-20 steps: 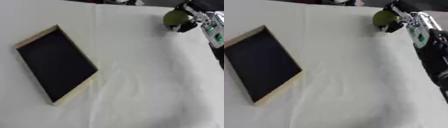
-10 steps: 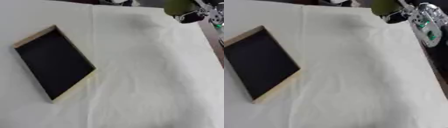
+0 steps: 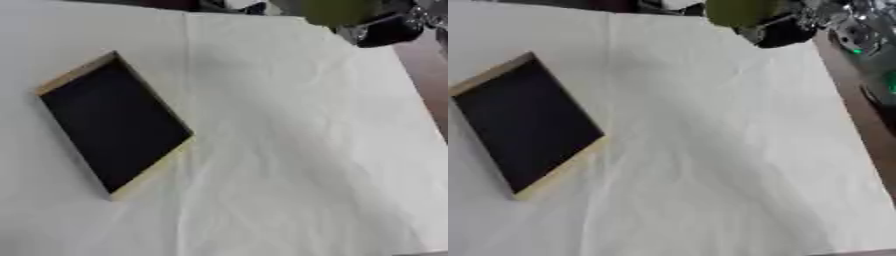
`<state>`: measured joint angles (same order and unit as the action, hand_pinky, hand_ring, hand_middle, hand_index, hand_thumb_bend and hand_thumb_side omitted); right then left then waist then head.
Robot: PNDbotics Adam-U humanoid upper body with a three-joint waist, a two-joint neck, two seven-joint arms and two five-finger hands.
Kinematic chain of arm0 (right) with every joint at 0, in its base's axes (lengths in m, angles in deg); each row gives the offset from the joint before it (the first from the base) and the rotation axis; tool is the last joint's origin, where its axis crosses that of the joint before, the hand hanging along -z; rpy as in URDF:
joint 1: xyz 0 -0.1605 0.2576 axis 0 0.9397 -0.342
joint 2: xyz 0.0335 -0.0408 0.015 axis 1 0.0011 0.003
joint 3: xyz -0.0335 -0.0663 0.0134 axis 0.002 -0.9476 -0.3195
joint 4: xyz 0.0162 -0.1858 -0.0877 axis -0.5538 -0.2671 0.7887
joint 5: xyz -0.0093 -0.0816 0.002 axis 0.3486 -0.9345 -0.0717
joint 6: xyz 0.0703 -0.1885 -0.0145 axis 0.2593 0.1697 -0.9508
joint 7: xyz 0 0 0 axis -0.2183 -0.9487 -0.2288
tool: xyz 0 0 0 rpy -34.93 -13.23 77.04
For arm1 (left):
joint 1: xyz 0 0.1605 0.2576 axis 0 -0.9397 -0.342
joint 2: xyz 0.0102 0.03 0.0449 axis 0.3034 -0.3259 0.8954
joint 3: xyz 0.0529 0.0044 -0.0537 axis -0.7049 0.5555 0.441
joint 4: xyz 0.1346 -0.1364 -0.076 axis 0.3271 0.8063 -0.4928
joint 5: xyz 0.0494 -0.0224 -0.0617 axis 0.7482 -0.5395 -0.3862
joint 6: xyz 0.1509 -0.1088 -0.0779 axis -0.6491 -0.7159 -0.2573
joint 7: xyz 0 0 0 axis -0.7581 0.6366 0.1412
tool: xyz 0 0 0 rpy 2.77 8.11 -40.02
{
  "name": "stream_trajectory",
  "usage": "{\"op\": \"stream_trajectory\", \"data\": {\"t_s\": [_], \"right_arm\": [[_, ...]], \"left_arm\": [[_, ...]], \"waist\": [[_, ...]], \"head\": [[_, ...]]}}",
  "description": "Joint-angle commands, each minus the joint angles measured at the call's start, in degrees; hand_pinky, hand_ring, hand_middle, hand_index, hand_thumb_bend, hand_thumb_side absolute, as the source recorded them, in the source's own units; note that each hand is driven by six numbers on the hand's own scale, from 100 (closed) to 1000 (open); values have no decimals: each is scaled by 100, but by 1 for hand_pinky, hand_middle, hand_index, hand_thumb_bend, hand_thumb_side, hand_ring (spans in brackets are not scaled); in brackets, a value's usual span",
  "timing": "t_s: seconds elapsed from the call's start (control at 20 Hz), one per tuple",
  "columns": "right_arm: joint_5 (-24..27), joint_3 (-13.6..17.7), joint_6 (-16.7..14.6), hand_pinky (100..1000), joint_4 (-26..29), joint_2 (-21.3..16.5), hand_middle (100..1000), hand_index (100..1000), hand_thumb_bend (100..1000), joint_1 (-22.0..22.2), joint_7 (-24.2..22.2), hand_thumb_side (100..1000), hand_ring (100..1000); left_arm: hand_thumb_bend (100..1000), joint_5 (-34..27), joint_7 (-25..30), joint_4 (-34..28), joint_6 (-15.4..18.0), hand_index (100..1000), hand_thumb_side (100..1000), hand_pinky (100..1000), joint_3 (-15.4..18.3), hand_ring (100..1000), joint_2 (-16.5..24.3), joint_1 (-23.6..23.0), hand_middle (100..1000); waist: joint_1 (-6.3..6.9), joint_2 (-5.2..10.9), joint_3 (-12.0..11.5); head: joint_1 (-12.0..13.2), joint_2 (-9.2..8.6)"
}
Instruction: Pick up objects on the table and place them in the box.
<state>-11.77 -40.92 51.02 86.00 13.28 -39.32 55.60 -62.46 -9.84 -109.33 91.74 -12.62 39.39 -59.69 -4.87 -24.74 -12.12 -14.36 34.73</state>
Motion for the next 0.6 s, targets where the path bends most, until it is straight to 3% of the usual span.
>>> {"op": "stream_trajectory", "data": {"t_s": [0.05, 0.25, 0.4, 0.6], "right_arm": [[91, -279, -244, 667, 378, -42, 522, 628, 263, -360, -255, 100, 613], [-4, -824, -601, 652, 397, 665, 524, 624, 264, -1047, -679, 100, 604], [-151, -1112, -671, 650, 398, 1328, 522, 618, 257, -1442, -891, 100, 602], [-489, -1375, -620, 658, 398, 2082, 517, 612, 245, -1656, -1062, 100, 602]], "left_arm": [[100, -35, 14, -116, -28, 774, 599, 703, 33, 674, 179, 25, 722], [100, -65, 14, -116, -51, 773, 598, 703, 27, 673, 185, 16, 721], [100, -76, 5, -116, -65, 773, 598, 703, 33, 672, 174, 8, 720], [100, -80, -22, -116, -68, 772, 598, 702, 53, 671, 166, -3, 717]], "waist": [[22, 181, -10], [19, 254, -19], [19, 282, -38], [11, 296, -66]], "head": [[50, 72], [55, 156], [56, 180], [78, 195]]}}
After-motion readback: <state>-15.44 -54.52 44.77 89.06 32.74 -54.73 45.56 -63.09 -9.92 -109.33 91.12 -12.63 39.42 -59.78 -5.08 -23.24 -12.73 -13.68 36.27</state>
